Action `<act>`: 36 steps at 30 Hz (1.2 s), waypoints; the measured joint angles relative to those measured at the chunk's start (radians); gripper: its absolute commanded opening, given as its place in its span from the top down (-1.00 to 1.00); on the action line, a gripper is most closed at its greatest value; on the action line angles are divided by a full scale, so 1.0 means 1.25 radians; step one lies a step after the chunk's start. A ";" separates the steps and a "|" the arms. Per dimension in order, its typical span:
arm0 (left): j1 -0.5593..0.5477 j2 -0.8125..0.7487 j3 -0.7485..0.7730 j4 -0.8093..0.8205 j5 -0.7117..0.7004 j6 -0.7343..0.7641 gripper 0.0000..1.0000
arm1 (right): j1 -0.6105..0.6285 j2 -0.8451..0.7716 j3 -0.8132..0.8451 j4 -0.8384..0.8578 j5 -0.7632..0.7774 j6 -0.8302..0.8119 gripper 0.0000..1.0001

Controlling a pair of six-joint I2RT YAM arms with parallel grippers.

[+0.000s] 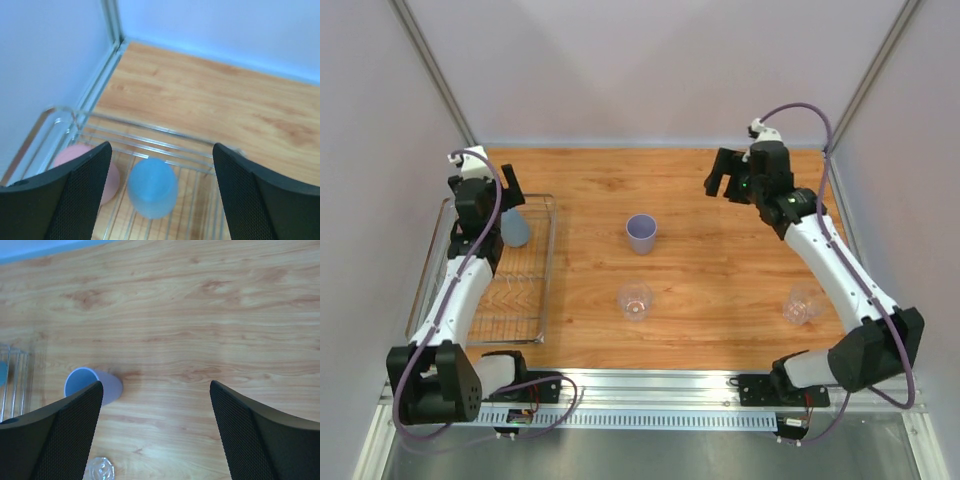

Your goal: Load the cups into the dish rack

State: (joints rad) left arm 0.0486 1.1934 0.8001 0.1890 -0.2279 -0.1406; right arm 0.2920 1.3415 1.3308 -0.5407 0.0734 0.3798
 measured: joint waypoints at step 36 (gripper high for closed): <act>-0.180 -0.273 0.205 -0.603 0.248 -0.200 -1.00 | 0.278 0.482 0.179 -0.003 0.079 0.054 0.99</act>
State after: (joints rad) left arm -0.1764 0.8520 1.0565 -0.5652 0.0814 -0.3904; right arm 0.6395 1.9446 1.5551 -0.5442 0.1726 0.4469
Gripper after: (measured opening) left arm 0.997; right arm 0.057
